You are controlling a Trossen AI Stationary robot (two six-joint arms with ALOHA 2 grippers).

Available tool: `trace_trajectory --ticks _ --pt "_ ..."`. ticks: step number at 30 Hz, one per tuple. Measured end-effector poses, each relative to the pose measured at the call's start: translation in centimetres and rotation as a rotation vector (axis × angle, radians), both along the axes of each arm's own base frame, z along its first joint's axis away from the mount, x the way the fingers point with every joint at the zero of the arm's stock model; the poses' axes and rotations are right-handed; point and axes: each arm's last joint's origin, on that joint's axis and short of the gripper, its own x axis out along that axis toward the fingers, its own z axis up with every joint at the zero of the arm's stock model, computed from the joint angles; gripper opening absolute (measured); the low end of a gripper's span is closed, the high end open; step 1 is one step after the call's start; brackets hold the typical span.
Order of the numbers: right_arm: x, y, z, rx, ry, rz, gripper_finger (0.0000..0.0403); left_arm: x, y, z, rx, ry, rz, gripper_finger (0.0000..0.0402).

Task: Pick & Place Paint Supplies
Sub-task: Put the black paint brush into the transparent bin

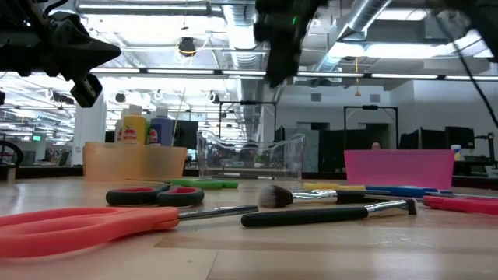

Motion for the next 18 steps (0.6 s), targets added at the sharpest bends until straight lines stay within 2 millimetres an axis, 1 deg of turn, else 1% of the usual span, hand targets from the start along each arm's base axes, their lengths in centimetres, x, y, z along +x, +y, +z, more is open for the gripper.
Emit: trace_trajectory --ticks 2,4,6,8,10,12,16,18 --pt "-1.0 2.7 1.8 0.006 -0.037 0.049 0.0256 0.0 0.0 0.0 0.000 0.000 0.000 0.0006" --pt "-1.9 5.3 3.0 0.003 -0.069 0.100 0.0253 0.0 0.0 0.0 0.000 0.000 0.000 0.0006" --pt "-2.7 7.9 3.5 0.008 -0.091 0.141 0.0249 0.0 0.0 0.0 0.000 0.000 0.000 0.0006" --pt "-3.6 10.2 3.3 0.027 -0.105 0.168 0.0245 0.0 0.0 0.0 0.000 0.000 0.000 0.0006" --pt "-4.4 12.4 2.6 0.048 -0.118 0.193 0.0240 0.0 0.0 0.0 0.000 0.000 0.000 0.0006" --pt "-5.2 14.4 1.3 0.066 -0.122 0.220 0.0237 0.0 0.0 0.0 0.000 0.000 0.000 0.0006" --pt "-6.0 17.8 -2.7 0.067 -0.137 0.269 0.0233 0.0 0.0 0.0 0.000 0.000 0.000 0.0006" --pt "-6.1 19.2 -4.6 0.060 -0.152 0.308 0.0232 0.0 0.0 0.0 0.000 0.000 0.000 0.0006"
